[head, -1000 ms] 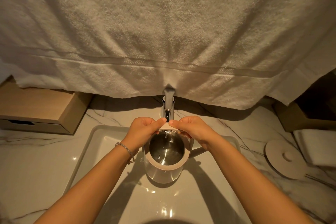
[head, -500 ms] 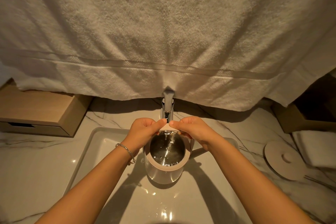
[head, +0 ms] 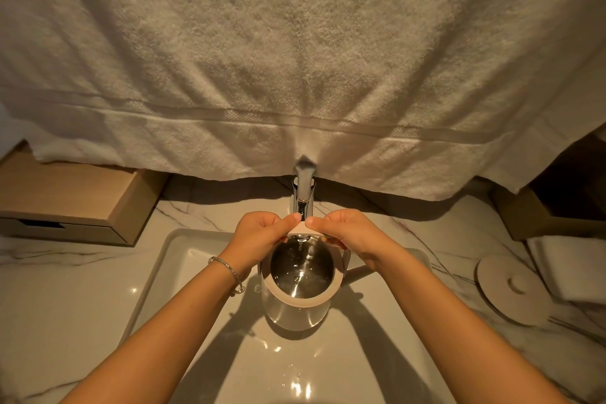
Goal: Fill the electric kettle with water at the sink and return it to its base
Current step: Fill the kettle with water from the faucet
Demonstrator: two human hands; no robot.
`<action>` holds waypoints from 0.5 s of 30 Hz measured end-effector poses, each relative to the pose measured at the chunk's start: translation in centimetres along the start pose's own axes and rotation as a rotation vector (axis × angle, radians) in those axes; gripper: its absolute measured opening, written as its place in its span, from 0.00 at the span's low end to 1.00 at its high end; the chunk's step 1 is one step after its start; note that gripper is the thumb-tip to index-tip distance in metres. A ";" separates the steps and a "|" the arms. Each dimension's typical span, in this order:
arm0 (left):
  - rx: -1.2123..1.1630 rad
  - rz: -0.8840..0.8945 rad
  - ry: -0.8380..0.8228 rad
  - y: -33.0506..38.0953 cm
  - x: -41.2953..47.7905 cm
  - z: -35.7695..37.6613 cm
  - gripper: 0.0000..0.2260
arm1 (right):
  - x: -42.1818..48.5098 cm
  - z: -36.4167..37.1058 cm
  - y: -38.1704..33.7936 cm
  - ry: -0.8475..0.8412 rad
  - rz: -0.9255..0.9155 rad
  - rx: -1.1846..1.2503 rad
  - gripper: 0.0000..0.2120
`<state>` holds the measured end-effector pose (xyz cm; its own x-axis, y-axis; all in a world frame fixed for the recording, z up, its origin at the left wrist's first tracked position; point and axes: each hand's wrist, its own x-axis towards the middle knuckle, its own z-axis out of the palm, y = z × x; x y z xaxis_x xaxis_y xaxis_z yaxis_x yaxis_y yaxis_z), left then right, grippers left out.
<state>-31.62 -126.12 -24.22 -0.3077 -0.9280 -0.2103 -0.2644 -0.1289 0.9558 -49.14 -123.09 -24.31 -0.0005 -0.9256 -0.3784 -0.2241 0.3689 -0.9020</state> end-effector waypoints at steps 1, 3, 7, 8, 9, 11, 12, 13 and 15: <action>0.001 -0.001 -0.001 0.0 0.0 0.0 0.20 | 0.0 0.0 0.0 -0.003 -0.002 0.005 0.18; 0.002 -0.004 -0.002 0.0 -0.1 0.0 0.20 | 0.0 0.0 0.0 -0.005 -0.003 0.001 0.18; 0.005 -0.011 -0.007 0.0 -0.1 0.1 0.20 | 0.0 0.0 0.1 -0.004 0.002 -0.006 0.18; 0.005 -0.012 -0.008 0.0 -0.1 0.1 0.20 | 0.1 0.0 0.1 -0.006 0.002 -0.010 0.18; 0.004 -0.012 -0.007 -0.1 -0.1 0.1 0.20 | 0.1 0.0 0.2 -0.006 0.003 -0.014 0.18; 0.005 -0.011 -0.005 -0.1 -0.1 0.1 0.20 | 0.1 0.0 0.2 -0.001 0.007 -0.020 0.18; 0.007 -0.009 -0.005 -0.2 -0.1 0.1 0.20 | 0.1 0.0 0.2 0.002 0.007 -0.022 0.19; 0.010 -0.008 -0.005 -0.2 -0.1 0.2 0.20 | 0.1 0.0 0.2 0.004 0.008 -0.024 0.19; 0.014 -0.010 -0.001 -0.2 0.0 0.2 0.20 | 0.1 0.0 0.2 0.002 0.008 -0.022 0.18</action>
<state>-31.71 -126.02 -24.45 -0.3061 -0.9263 -0.2198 -0.2797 -0.1332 0.9508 -49.19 -123.12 -24.48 -0.0048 -0.9228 -0.3853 -0.2457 0.3746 -0.8940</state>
